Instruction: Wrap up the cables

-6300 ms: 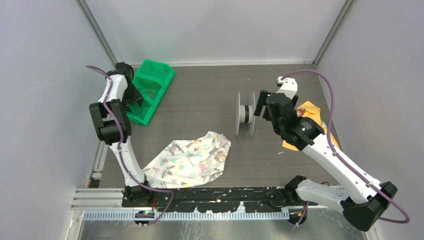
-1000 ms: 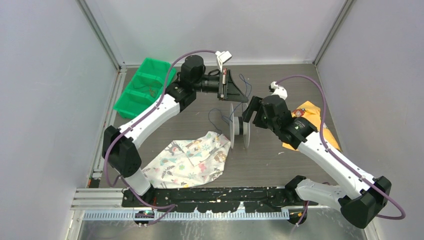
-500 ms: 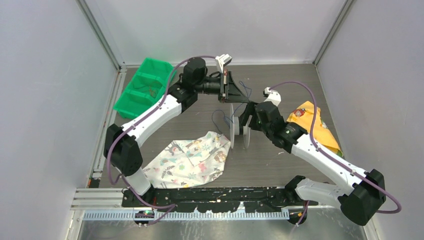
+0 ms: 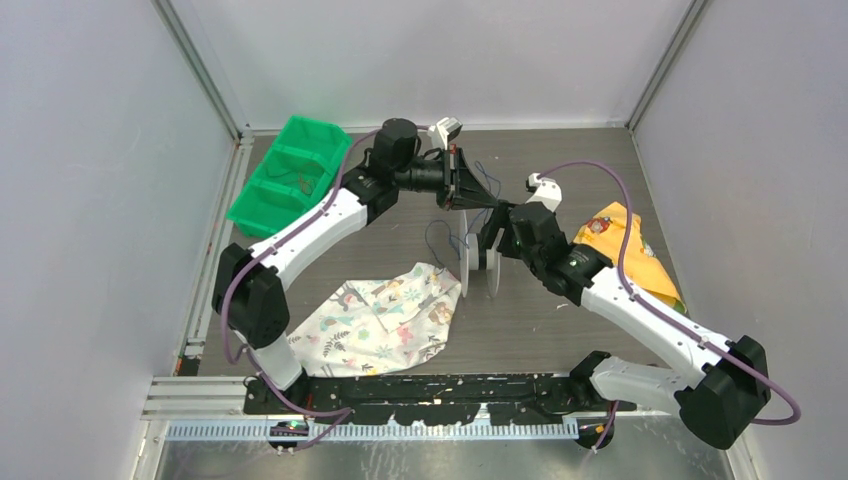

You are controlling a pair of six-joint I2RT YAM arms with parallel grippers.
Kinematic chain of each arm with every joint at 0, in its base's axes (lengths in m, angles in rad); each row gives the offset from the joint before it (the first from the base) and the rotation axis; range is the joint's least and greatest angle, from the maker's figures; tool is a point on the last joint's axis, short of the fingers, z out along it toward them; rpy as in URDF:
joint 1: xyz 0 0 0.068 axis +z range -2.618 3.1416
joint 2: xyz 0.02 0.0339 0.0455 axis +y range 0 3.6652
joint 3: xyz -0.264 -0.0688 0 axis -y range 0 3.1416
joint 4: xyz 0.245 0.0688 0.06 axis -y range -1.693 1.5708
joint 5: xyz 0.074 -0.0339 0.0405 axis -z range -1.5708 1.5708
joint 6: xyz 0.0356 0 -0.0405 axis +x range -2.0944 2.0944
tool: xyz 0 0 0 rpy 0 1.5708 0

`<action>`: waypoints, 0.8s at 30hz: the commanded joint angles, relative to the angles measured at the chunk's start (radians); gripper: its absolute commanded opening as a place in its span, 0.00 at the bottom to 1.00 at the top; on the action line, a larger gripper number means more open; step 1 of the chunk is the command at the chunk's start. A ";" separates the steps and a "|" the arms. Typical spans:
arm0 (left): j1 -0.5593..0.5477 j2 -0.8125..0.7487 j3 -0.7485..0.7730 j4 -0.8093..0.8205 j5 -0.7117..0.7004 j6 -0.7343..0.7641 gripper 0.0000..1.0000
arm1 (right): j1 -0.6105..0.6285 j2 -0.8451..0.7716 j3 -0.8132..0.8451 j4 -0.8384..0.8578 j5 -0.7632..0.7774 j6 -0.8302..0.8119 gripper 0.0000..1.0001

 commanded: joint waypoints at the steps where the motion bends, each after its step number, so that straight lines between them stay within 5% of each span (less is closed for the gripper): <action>1: 0.002 -0.029 0.016 0.044 0.006 -0.052 0.01 | 0.013 0.010 0.005 0.045 0.042 -0.037 0.77; 24: -0.019 -0.091 0.000 0.083 0.025 -0.155 0.00 | 0.035 0.022 0.010 0.055 0.087 -0.054 0.79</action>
